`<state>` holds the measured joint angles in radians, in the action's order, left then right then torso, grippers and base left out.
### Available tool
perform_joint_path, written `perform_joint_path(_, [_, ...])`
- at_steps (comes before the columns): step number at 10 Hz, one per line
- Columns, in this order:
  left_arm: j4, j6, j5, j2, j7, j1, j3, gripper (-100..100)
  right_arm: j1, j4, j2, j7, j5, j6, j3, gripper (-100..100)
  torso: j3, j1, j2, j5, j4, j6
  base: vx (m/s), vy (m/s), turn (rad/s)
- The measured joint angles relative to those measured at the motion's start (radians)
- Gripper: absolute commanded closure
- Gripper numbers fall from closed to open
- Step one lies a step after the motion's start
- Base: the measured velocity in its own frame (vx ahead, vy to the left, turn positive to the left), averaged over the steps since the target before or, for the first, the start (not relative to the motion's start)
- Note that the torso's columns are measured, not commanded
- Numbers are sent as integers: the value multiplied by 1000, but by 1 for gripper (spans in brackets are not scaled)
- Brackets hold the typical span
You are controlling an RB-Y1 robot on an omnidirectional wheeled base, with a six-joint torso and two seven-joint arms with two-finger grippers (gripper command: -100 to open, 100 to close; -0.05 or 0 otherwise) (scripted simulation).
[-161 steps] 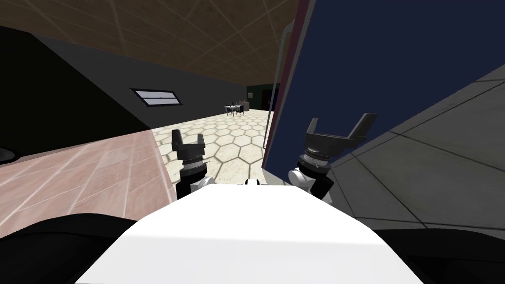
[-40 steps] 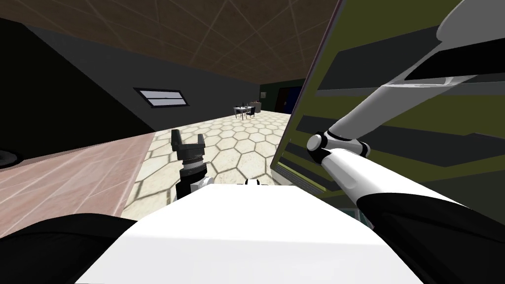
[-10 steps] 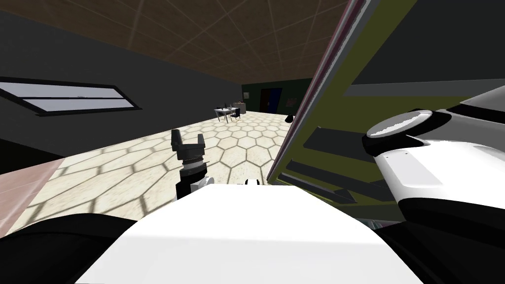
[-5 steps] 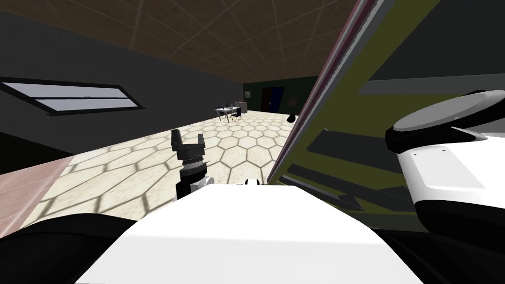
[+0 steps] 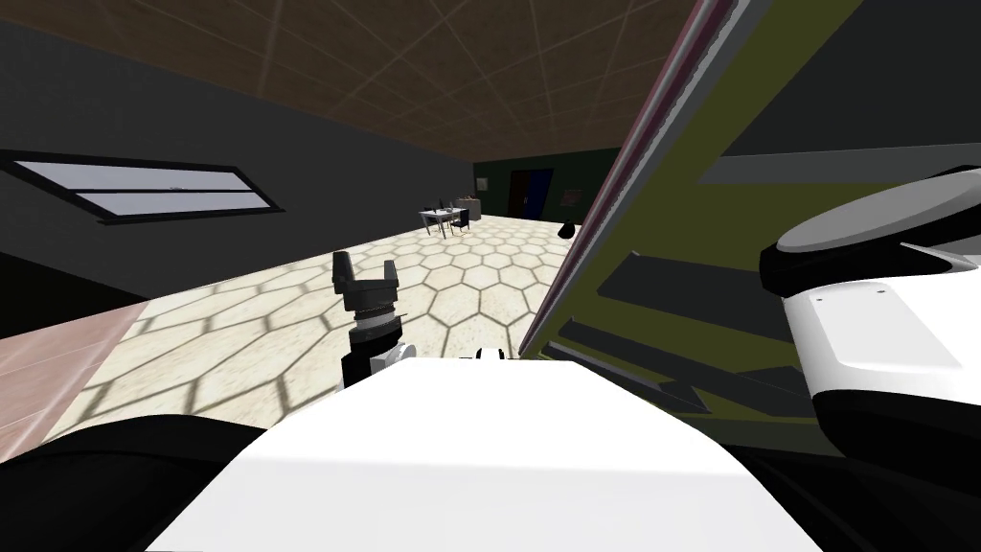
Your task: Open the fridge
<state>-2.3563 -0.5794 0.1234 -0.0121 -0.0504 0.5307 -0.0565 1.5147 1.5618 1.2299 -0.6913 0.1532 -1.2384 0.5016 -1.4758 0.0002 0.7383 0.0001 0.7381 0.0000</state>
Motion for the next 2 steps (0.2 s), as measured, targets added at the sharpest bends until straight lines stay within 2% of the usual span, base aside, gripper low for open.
perform_joint_path(2, [0,0,0,0,0,0,0,0,0,0,0,0,0,0,0,0,0,0,0,0,0,0,0,0,0])
